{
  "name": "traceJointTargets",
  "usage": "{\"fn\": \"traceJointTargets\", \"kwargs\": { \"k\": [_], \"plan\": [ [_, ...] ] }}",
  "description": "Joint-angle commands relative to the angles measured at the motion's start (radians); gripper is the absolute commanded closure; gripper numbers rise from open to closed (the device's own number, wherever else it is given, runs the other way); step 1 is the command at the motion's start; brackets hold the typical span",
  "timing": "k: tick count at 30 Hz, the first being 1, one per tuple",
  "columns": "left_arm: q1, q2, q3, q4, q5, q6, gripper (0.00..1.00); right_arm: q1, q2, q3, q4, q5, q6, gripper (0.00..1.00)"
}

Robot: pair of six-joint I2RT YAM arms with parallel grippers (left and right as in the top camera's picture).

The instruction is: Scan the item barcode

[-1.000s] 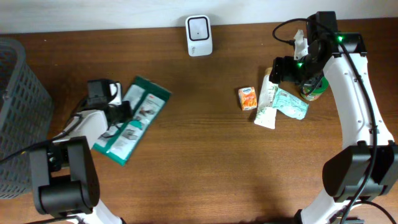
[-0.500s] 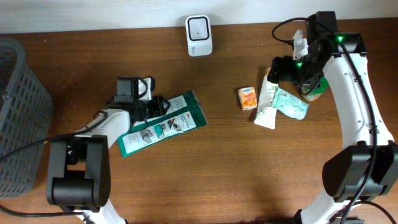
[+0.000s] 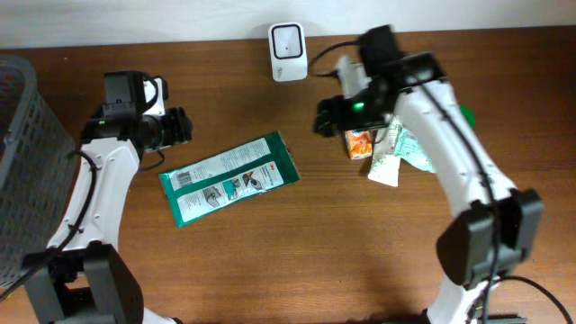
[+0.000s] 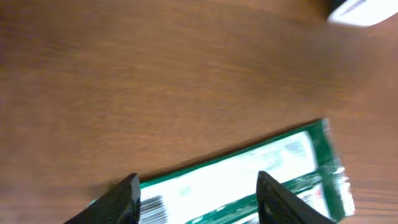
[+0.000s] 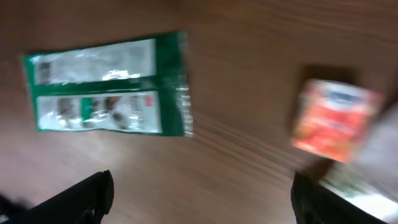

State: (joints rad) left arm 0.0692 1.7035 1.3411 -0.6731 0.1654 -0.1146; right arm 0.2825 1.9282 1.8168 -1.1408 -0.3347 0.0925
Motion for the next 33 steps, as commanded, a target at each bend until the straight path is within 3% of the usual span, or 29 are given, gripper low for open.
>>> {"fn": "traceJointTargets", "kwargs": {
  "k": [1, 5, 13, 14, 26, 33],
  "plan": [
    [0.023, -0.002, 0.008, -0.013, -0.11, 0.06, 0.32, 0.131, 0.08, 0.012, 0.074, -0.055, 0.092, 0.13],
    [0.039, -0.002, 0.008, 0.0, -0.175, 0.061, 0.19, 0.235, 0.159, 0.012, 0.191, -0.055, 0.229, 0.14],
    [0.111, -0.002, 0.008, 0.002, -0.181, 0.064, 0.18, 0.399, 0.29, 0.012, 0.424, -0.074, 0.385, 0.15],
    [0.116, -0.002, 0.008, 0.0, -0.181, 0.064, 0.14, 0.416, 0.303, 0.012, 0.439, -0.076, 0.388, 0.15],
    [0.12, -0.002, 0.006, -0.014, -0.18, 0.064, 0.13, 0.493, 0.356, -0.001, 0.253, -0.095, 0.367, 0.15],
    [0.119, -0.002, -0.006, -0.014, -0.16, 0.063, 0.13, 0.461, 0.356, -0.055, 0.305, -0.003, 0.426, 0.14]
  ]
}}
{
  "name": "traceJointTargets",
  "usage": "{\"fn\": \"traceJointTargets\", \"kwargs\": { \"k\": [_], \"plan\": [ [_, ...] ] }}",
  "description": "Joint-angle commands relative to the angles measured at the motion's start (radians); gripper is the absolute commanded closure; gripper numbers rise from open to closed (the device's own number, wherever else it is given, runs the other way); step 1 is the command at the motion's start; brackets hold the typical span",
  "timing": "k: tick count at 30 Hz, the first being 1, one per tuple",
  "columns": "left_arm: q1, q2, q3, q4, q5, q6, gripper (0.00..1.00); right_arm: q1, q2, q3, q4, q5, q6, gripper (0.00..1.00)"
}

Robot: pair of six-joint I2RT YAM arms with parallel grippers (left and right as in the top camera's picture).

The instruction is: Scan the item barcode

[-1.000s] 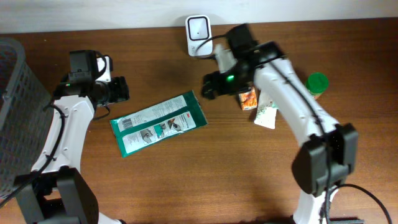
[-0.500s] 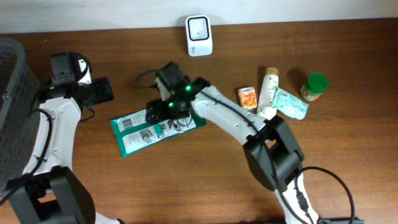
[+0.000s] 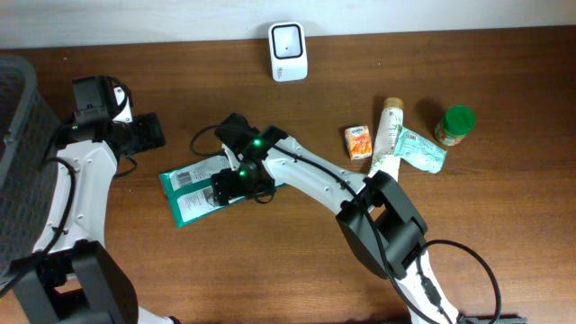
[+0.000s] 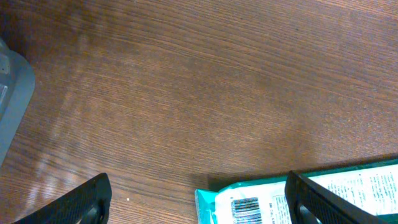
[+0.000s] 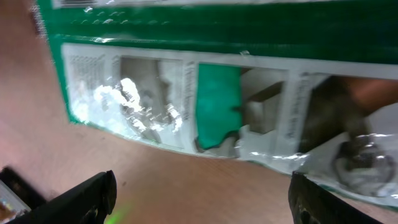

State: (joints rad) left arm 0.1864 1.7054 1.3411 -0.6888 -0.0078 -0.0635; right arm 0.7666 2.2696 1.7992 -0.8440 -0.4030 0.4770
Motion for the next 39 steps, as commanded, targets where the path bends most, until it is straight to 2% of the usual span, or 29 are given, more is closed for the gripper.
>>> {"fn": "traceJointTargets", "kwargs": {
  "k": [1, 7, 10, 12, 15, 21, 29, 33, 35, 37, 39],
  "plan": [
    [0.002, -0.003, -0.007, 0.002, 0.012, 0.012, 0.13, -0.03, 0.015, -0.045, 0.014, 0.079, 0.05, 0.14],
    [0.002, -0.003, -0.013, 0.002, 0.017, 0.012, 0.13, -0.12, 0.015, -0.049, 0.01, 0.095, 0.055, 0.16],
    [0.002, -0.003, -0.015, -0.001, 0.031, 0.012, 0.13, -0.142, 0.01, -0.032, -0.007, 0.041, -0.07, 0.19],
    [0.002, -0.003, -0.015, -0.001, 0.031, 0.012, 0.13, -0.156, 0.004, 0.012, -0.052, 0.093, -0.131, 0.18],
    [0.002, -0.003, -0.015, -0.002, 0.048, 0.012, 0.13, -0.188, 0.004, 0.047, -0.056, 0.094, -0.132, 0.18],
    [-0.003, -0.003, -0.015, -0.001, 0.053, 0.012, 0.14, -0.191, 0.005, 0.051, 0.014, -0.086, -0.132, 0.18],
    [-0.003, -0.003, -0.015, -0.003, 0.053, 0.012, 0.14, -0.149, 0.032, 0.051, 0.228, -0.015, -0.122, 0.18],
    [-0.003, -0.003, -0.015, -0.003, 0.053, 0.012, 0.14, -0.134, 0.045, 0.051, 0.232, -0.058, -0.122, 0.18],
    [-0.003, -0.003, -0.015, -0.003, 0.053, 0.012, 0.14, -0.124, 0.045, 0.051, 0.232, 0.002, -0.122, 0.18],
    [-0.003, -0.003, -0.016, -0.015, 0.074, 0.012, 0.15, -0.132, 0.045, 0.051, 0.239, 0.1, -0.154, 0.18],
    [-0.003, -0.003, -0.03, -0.035, 0.106, -0.038, 0.26, -0.145, 0.045, 0.051, 0.298, 0.164, -0.204, 0.19]
  ]
}}
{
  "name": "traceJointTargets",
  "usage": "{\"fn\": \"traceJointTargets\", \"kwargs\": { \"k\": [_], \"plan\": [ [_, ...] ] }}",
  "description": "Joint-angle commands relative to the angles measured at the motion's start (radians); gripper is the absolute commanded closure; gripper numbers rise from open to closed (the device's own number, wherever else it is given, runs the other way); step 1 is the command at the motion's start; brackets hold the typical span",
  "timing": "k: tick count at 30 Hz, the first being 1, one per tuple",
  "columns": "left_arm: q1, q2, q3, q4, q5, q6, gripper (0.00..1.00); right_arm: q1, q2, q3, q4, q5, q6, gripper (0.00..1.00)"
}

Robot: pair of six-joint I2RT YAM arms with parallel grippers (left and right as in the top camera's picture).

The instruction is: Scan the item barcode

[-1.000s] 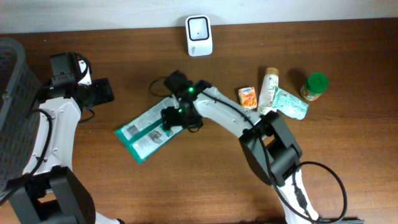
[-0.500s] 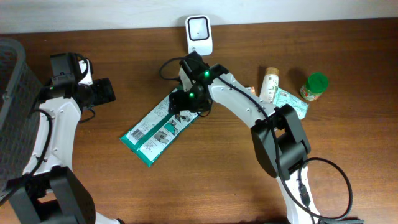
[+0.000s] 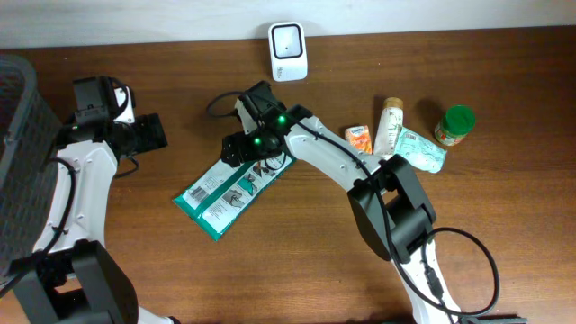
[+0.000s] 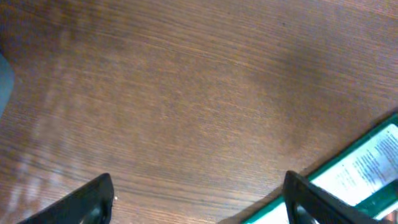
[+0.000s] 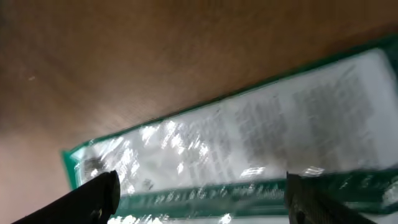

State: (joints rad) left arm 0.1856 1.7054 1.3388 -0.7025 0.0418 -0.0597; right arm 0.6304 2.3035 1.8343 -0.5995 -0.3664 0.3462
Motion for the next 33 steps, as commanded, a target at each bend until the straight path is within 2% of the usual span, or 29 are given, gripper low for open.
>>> {"fn": "traceJointTargets", "kwargs": {
  "k": [1, 4, 6, 13, 18, 24, 28, 31, 33],
  "plan": [
    [-0.002, -0.003, -0.037, -0.027, 0.057, -0.08, 0.26, -0.01, 0.012, 0.016, 0.078, 0.146, -0.084, 0.19],
    [-0.002, -0.003, -0.082, -0.023, 0.056, -0.157, 0.26, -0.011, 0.035, 0.016, 0.17, 0.181, -0.128, 0.23],
    [-0.002, -0.003, -0.113, -0.009, 0.059, -0.164, 0.25, -0.009, 0.063, 0.016, 0.224, 0.204, -0.168, 0.26],
    [-0.002, -0.003, -0.121, -0.01, 0.06, -0.164, 0.22, -0.029, 0.101, 0.016, 0.224, 0.233, -0.253, 0.29],
    [-0.002, -0.003, -0.121, -0.01, 0.068, -0.164, 0.2, -0.072, 0.094, 0.019, 0.071, 0.248, -0.261, 0.3],
    [-0.002, -0.003, -0.121, -0.01, 0.074, -0.164, 0.2, -0.134, 0.064, 0.155, -0.348, 0.24, -0.234, 0.3],
    [-0.002, -0.003, -0.127, -0.019, 0.106, -0.164, 0.21, -0.132, 0.065, 0.167, -0.553, 0.186, -0.234, 0.29],
    [-0.014, -0.003, -0.143, -0.029, 0.117, -0.164, 0.22, -0.116, 0.072, 0.161, -0.636, 0.114, -0.234, 0.29],
    [-0.033, -0.003, -0.168, -0.029, 0.124, -0.164, 0.28, -0.104, 0.072, 0.161, -0.635, 0.116, -0.238, 0.29]
  ]
}}
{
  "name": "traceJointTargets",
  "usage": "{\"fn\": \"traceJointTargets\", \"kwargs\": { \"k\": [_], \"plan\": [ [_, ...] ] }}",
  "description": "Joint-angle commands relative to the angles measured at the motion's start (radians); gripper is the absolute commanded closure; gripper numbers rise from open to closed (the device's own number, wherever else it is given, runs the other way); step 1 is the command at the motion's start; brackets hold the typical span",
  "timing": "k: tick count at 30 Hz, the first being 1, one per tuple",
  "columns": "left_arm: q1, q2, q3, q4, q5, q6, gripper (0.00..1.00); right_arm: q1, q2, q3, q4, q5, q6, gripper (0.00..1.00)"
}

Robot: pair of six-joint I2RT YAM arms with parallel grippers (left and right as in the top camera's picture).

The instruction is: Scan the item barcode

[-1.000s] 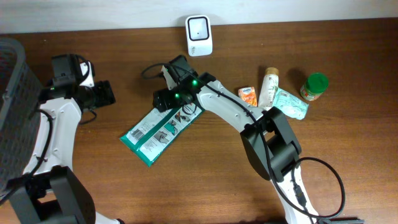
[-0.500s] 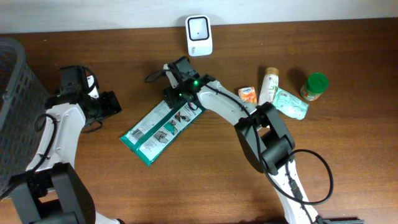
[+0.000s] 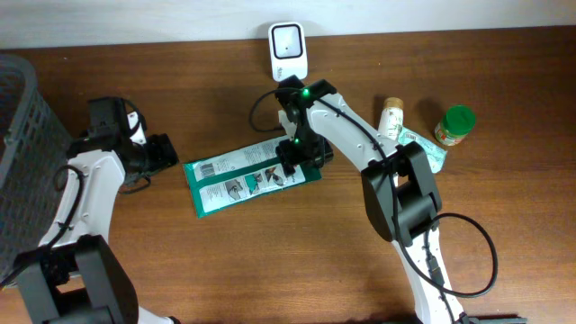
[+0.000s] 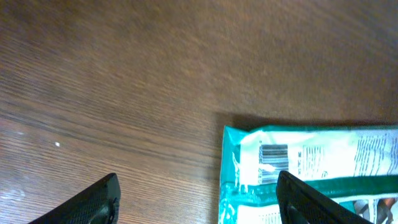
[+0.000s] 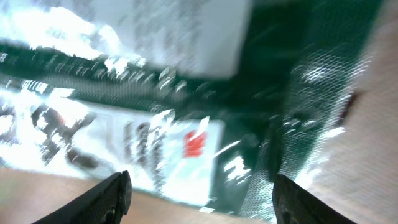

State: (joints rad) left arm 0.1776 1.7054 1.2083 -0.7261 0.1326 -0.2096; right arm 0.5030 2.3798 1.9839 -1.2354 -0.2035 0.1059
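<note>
A green and white packet (image 3: pixel 247 176) lies flat on the table, its barcode (image 3: pixel 209 168) at the left end. The left wrist view shows that barcode (image 4: pixel 272 153) face up. The white scanner (image 3: pixel 288 40) stands at the back edge. My right gripper (image 3: pixel 301 155) hovers open over the packet's right end. In its blurred wrist view the packet (image 5: pixel 155 93) fills the frame above the right gripper (image 5: pixel 200 190). My left gripper (image 3: pixel 164 151) is open just left of the packet, and the left gripper (image 4: pixel 196 190) holds nothing.
A grey mesh basket (image 3: pixel 22 153) stands at the left edge. At the right lie a pale tube (image 3: pixel 391 115), a green-lidded jar (image 3: pixel 458 122) and a teal pouch (image 3: pixel 425 151). My right arm reaches across the middle of the table.
The packet lay on a steep diagonal and now lies nearly level, farther right. My right gripper has shifted right to its right end. My left gripper has come closer to its barcode end.
My right gripper was open near the items at the right while the packet lay mid-table. Then it was over the packet's middle. Later the packet lay turned on a steep diagonal. Now it lies nearly level below the scanner, both grippers open.
</note>
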Motion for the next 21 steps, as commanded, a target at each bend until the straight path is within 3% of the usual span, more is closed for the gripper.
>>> {"fn": "traceJointTargets", "kwargs": {
  "k": [1, 3, 7, 9, 21],
  "plan": [
    [-0.04, -0.003, -0.054, -0.005, 0.037, -0.014, 0.32, 0.023, -0.005, 0.013, 0.014, -0.039, 0.002, 0.29],
    [-0.069, -0.003, -0.083, -0.005, 0.048, -0.014, 0.45, 0.003, -0.005, 0.039, 0.021, -0.032, 0.003, 0.29],
    [-0.143, -0.003, -0.134, 0.01, 0.082, -0.014, 0.88, -0.063, -0.005, 0.159, -0.007, -0.032, 0.003, 0.3],
    [-0.183, -0.003, -0.159, 0.019, 0.082, -0.014, 1.0, -0.1, -0.005, 0.233, -0.028, -0.033, 0.003, 0.32],
    [-0.276, -0.003, -0.337, 0.248, 0.081, -0.014, 1.0, -0.162, -0.005, 0.323, -0.043, -0.037, 0.003, 0.33]
  ]
}}
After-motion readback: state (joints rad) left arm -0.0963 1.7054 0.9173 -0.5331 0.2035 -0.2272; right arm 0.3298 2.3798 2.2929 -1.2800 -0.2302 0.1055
